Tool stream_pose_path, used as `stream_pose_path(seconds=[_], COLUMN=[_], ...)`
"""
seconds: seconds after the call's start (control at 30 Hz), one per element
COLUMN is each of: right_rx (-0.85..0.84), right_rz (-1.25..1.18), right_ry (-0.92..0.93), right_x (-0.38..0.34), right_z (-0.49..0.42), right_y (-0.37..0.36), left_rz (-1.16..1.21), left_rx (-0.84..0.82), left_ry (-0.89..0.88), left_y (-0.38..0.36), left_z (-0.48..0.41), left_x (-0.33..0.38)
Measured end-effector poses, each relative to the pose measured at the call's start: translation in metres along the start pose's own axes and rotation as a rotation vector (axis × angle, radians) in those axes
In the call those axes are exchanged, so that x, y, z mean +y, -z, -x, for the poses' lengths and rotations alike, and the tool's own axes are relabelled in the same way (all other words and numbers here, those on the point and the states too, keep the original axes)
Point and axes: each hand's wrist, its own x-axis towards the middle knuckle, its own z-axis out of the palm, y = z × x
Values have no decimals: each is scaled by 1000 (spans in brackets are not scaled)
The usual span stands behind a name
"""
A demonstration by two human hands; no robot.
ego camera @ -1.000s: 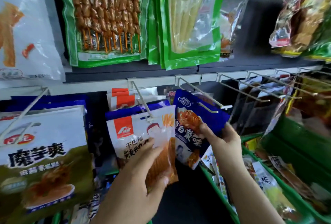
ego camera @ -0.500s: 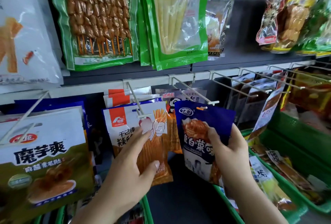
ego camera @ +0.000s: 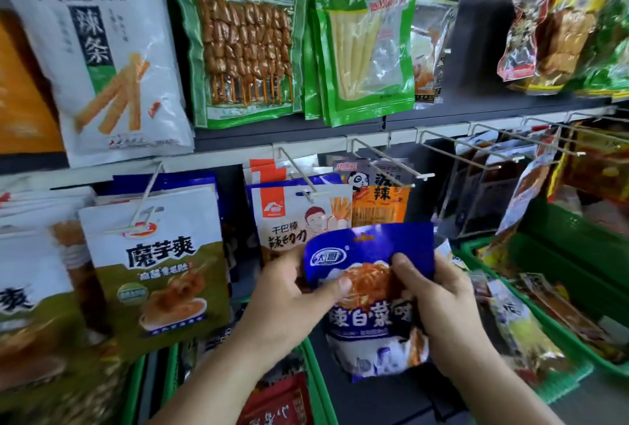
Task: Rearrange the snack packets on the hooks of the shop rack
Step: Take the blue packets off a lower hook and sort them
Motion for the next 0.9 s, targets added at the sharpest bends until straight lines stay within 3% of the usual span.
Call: stream_pose_path(seconds=[0.13,0.33,0.47,0.63,0.9], right_rx=[-173,-8,-104,-1,-80], right_rz=[-8,200,94,90,-63], right_ry=[-100,116,63,118,69], right_x=[11,30,36,43,35], right_z=[1,-31,-54,-70,-61], right_y=[-29,-59,-77,-86,-85], left_rz=[-35,-112,-139,-96,-4], left_rx=[85,155,133,212,264], left_ry=[116,157,151,127,203], left_y=[32,81,99,109,115], left_z=[11,19,16,12,13], left_x=[-9,-27,-36,-40,-39])
